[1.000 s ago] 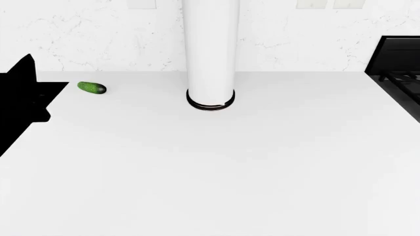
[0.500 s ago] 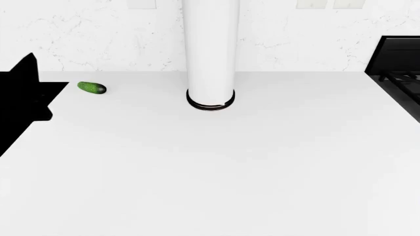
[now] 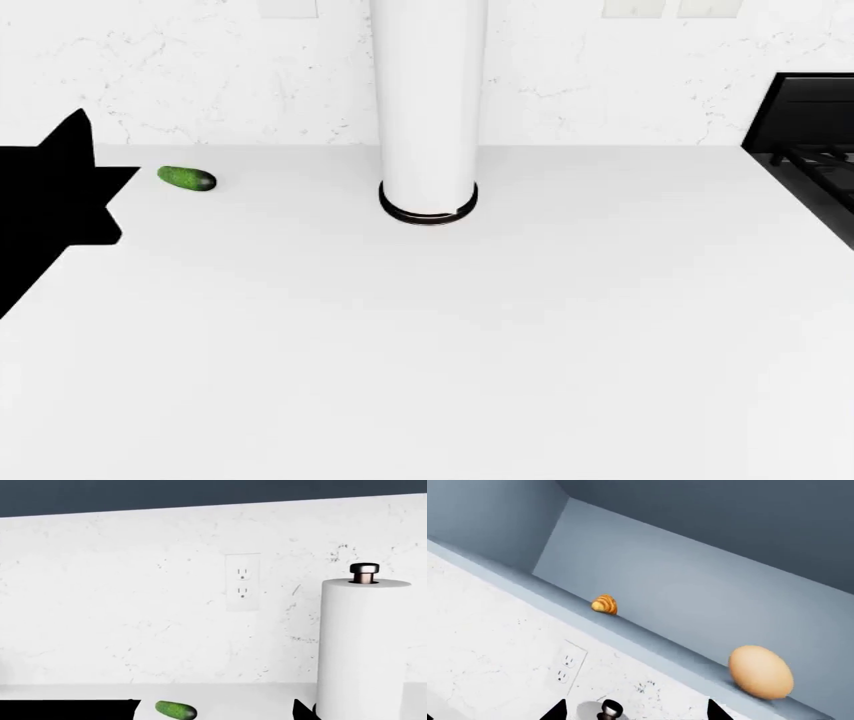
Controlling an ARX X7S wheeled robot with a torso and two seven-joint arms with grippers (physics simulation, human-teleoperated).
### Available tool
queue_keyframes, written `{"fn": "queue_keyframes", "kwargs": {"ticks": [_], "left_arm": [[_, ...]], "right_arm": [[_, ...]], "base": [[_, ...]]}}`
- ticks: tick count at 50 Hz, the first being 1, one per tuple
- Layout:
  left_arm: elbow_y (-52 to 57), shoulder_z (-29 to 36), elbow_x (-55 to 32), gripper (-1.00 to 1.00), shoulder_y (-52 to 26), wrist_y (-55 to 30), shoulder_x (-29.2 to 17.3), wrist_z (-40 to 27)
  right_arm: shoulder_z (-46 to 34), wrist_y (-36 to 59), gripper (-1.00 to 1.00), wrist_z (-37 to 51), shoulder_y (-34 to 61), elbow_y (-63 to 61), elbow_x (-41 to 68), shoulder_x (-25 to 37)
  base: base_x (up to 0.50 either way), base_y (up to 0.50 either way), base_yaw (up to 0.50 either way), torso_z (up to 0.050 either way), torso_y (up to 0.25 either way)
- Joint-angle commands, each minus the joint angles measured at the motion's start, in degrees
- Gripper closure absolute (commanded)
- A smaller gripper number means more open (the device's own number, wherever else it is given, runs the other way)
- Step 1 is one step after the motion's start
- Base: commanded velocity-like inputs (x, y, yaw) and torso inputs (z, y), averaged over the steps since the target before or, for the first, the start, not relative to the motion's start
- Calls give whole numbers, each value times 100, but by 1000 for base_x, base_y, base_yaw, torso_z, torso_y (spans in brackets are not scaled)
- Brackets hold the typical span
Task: Pick the egg from the counter and place it in the cabinet.
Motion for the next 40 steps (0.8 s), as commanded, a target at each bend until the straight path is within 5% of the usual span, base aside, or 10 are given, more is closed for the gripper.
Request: {"fn": "queue_keyframes", "kwargs": {"ticks": [1,40], "left_arm": [[2,76,7,-100,-64,14,-2,-8],[33,181,19,-100,-108,86,6,-33]], "right_arm": [[68,-268,-100,415,-516,-619,532,111],[316,-777,-100,-108,-2559,-1890,-445,342]], "base": [[0,0,0,0,0],[0,0,0,0,0]]}}
